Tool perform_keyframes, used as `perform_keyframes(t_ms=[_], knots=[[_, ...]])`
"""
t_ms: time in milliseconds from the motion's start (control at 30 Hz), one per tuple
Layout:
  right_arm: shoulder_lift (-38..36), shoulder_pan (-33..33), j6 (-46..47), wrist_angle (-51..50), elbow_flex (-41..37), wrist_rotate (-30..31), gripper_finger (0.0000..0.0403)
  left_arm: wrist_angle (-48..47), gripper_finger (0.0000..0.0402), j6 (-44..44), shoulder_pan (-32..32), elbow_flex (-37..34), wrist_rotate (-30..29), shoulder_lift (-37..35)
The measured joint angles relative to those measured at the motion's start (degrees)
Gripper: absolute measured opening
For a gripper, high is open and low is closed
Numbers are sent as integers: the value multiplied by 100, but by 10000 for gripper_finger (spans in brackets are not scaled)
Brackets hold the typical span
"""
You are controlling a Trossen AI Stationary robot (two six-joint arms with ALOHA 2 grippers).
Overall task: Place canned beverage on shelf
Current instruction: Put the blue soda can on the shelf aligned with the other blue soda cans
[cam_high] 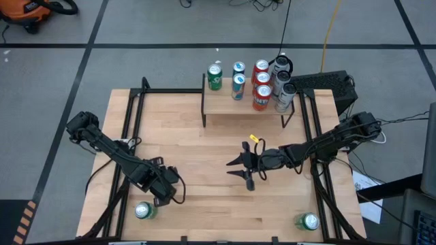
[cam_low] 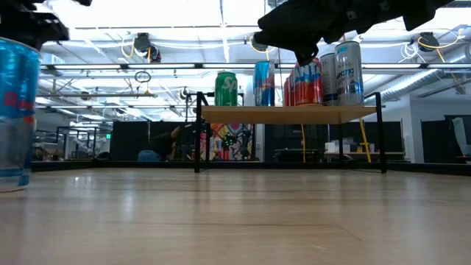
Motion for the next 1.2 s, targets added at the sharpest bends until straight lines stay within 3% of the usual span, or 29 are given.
perform_keyframes(t_ms=[200, 333, 633, 900, 1200], knots=[[0, -3, 0, -4, 0, 192, 130, 588, 218, 1623, 46, -4, -558, 10], [0, -3, 0, -4, 0, 174, 130, 1152, 229, 2668, 299, -4, -575, 158], [-2, -1, 0, -52, 2, 138, 130, 2173, 234, 4662, 1153, 39, 94, 602], [6, -1, -130, 68, 2, 162, 130, 2394, 248, 4939, 1485, 258, -25, 659], [430, -1, -283, 346, 2, 152, 131, 2575, 346, 4981, 1478, 271, -277, 647]])
